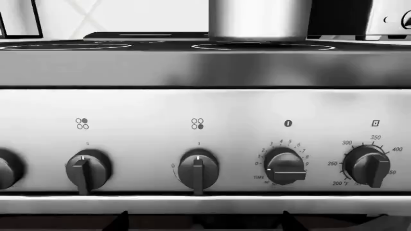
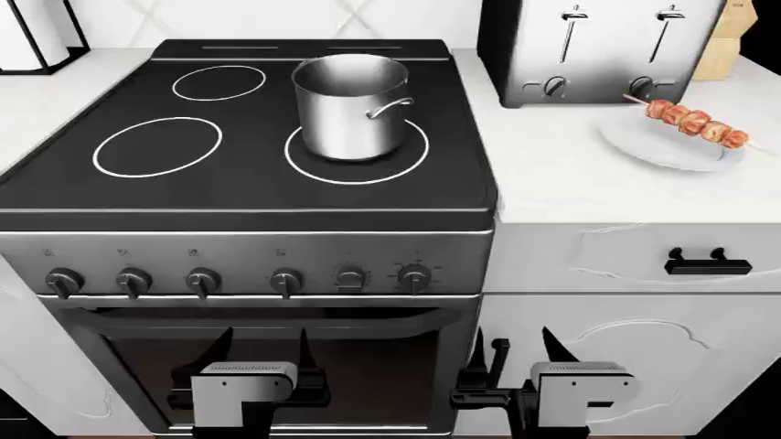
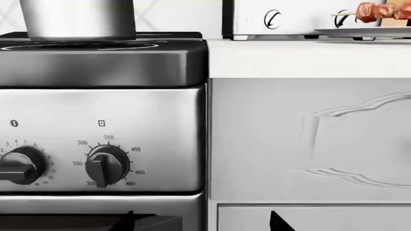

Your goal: Frozen meat rests on a plate on the counter. Retrieve the meat and place it in a pot on a burner. Then turn the burner on.

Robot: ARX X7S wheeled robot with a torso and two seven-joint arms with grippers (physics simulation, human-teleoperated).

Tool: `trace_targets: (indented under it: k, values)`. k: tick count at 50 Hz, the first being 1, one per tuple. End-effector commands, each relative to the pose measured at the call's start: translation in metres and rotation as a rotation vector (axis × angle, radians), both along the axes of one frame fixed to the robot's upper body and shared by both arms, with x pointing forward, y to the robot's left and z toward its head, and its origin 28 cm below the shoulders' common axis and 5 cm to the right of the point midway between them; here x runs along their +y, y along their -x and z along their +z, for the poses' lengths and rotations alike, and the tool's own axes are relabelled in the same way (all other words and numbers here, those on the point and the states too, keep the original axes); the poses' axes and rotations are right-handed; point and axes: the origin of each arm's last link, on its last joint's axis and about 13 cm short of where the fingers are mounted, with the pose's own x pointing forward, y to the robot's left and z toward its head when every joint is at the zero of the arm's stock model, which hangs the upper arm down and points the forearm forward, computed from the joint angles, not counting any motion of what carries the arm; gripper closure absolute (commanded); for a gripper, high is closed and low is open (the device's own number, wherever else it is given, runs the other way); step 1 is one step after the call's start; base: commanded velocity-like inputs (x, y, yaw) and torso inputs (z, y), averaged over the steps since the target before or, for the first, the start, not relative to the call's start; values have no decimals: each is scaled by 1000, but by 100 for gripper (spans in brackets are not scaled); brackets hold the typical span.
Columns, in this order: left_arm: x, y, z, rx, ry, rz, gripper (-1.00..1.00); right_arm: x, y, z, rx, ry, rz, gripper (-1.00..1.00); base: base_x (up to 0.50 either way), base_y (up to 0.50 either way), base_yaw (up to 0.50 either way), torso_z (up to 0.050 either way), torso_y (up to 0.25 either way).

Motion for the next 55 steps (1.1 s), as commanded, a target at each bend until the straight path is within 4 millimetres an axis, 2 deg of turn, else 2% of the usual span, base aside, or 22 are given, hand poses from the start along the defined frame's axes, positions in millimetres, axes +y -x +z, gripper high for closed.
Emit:
trace_targets:
  k: [1, 9, 24, 55]
  values:
    - [0, 2, -1, 1, 4, -3, -100, 1, 3, 2, -17, -1, 14, -100, 0, 0, 0, 0, 0]
    - [1, 8, 3, -39, 48, -84, -100, 3, 10, 7, -50, 4, 41, -100, 0, 0, 0, 31, 0]
    - [0, 6, 3, -19, 36, -93, -100, -1, 11, 9, -37, -47, 55, -100, 0, -16, 0, 50, 0]
    - [-2, 5, -1, -1, 34, -103, -100, -1, 8, 7, -1, -102, 56, -100, 0, -500, 0, 50, 0]
